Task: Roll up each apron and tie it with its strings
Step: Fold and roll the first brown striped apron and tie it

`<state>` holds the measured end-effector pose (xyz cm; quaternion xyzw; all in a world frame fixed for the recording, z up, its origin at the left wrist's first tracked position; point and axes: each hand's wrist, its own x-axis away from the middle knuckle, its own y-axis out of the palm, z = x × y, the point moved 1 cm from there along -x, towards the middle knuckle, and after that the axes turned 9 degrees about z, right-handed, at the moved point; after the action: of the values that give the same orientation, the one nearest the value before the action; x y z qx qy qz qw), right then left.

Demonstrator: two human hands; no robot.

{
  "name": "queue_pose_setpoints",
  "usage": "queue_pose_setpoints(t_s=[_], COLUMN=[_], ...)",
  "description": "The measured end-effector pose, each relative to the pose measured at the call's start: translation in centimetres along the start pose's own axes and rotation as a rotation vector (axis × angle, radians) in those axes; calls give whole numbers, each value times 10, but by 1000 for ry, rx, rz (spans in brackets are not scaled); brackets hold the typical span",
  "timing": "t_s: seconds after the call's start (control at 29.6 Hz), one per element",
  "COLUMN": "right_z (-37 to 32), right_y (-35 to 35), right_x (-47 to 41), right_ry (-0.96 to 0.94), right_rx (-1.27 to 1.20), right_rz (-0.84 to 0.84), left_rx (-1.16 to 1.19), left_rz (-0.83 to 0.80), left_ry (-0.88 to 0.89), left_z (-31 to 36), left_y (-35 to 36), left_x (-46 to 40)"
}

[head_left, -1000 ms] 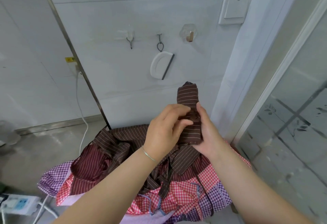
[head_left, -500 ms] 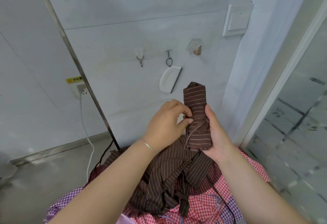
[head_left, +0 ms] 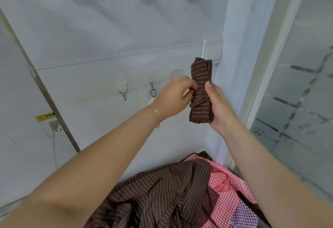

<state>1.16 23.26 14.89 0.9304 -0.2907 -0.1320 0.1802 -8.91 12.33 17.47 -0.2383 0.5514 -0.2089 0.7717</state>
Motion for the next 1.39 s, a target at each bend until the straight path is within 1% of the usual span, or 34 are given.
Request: queue_pose_setpoints(t_s=[0.07, 0.14, 0.2, 0.3, 0.37, 0.51, 0.68, 0.81, 0.98, 1.05, 1.12, 1.22, 1.25, 1.39], right_z=[-10, -16, -18, -13, -9, 3, 7, 5, 15, 24, 31, 41, 43, 52], right_y=[5, 8, 12, 17, 20, 25, 28, 32, 27, 24, 23, 23, 22, 10], right_x=[-16, -30, -38, -50, -57, -64, -66, -69, -66, -63, -59, -55, -52, -40], right_ry=[-33, -67, -99, -144, -155, -201, -328, -410, -381, -375, -369, -348, -320, -151], right_rx=[23, 50, 100, 121, 96, 123, 243, 380, 448, 469, 476, 472, 470, 454], right_rz=[5, 14, 22, 19, 40, 69, 64, 54, 82, 108, 134, 152, 152, 149], left_rx=[10, -83, -240, -423, -479, -507, -543, -585, -694, -713, -720, -693, -676, -565], left_rz=[-12, -76, -153, -217, -194, -48, 60, 86, -1, -49, -60, 32, 57, 247], left_ry=[-45, -43, 24, 115, 169, 348, 423, 397, 398, 412, 414, 387, 359, 213], left_z=[-8, -17, -25, -31, -33, -44, -59, -60, -60, -59, -59, -61, -59, -52], left_y=[-6, -13, -19, -23, -22, -18, -17, -17, -12, -10, -5, -1, -2, -5], left_x=[-25, -48, -62, -74, -77, -71, -62, -59, -45, -34, -21, -5, 0, 17])
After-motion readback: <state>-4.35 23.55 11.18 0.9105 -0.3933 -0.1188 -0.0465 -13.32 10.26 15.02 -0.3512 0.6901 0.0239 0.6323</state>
